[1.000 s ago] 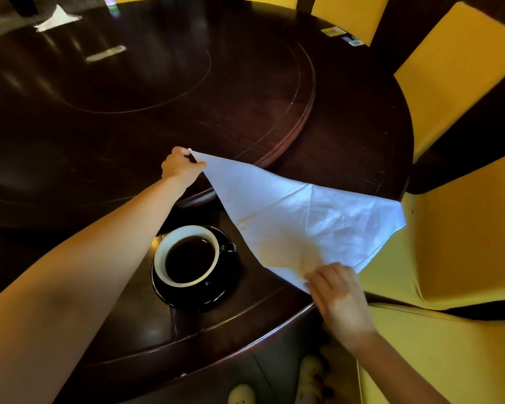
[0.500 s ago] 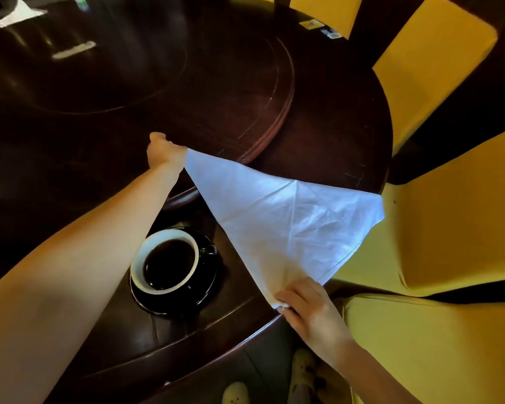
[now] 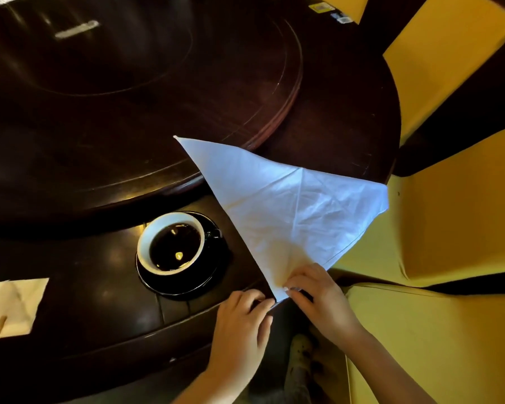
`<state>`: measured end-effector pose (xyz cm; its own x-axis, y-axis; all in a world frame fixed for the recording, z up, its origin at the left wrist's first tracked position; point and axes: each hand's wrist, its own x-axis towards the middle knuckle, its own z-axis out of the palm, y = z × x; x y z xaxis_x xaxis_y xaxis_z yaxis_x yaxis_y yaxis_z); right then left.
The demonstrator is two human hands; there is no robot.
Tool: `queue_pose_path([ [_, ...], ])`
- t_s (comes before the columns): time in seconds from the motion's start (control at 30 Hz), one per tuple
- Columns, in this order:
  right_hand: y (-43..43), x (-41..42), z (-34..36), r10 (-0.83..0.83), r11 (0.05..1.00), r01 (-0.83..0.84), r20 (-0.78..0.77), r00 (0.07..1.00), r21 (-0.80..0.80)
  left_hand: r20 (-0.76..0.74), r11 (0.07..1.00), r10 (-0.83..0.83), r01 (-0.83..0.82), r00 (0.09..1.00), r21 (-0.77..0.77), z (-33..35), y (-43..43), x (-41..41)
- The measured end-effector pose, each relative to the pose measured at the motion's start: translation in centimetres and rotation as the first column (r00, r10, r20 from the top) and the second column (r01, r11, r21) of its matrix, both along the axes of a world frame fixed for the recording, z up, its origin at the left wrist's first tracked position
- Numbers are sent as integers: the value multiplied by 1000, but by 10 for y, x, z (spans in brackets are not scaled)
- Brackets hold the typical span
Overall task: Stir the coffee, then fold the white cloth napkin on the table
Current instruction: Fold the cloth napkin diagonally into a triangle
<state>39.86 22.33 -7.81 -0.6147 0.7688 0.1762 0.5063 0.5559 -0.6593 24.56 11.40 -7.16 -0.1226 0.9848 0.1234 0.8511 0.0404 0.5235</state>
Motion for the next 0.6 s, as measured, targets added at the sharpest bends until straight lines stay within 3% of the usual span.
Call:
queue_pose_path([
  [0.2,-14,-4,-7,-61,979,53,34,998,196,-64,1000,-7,7,998,8,-1,7,1],
  [0.43,-22,-11,-6,-105,942,94,19,994,323,194,980,200,-193,960,-56,2,13,11],
  [0.6,-25,-17,-13,-94,949,82,24,995,305,310,948,313,-273,898,-165,13,13,10],
])
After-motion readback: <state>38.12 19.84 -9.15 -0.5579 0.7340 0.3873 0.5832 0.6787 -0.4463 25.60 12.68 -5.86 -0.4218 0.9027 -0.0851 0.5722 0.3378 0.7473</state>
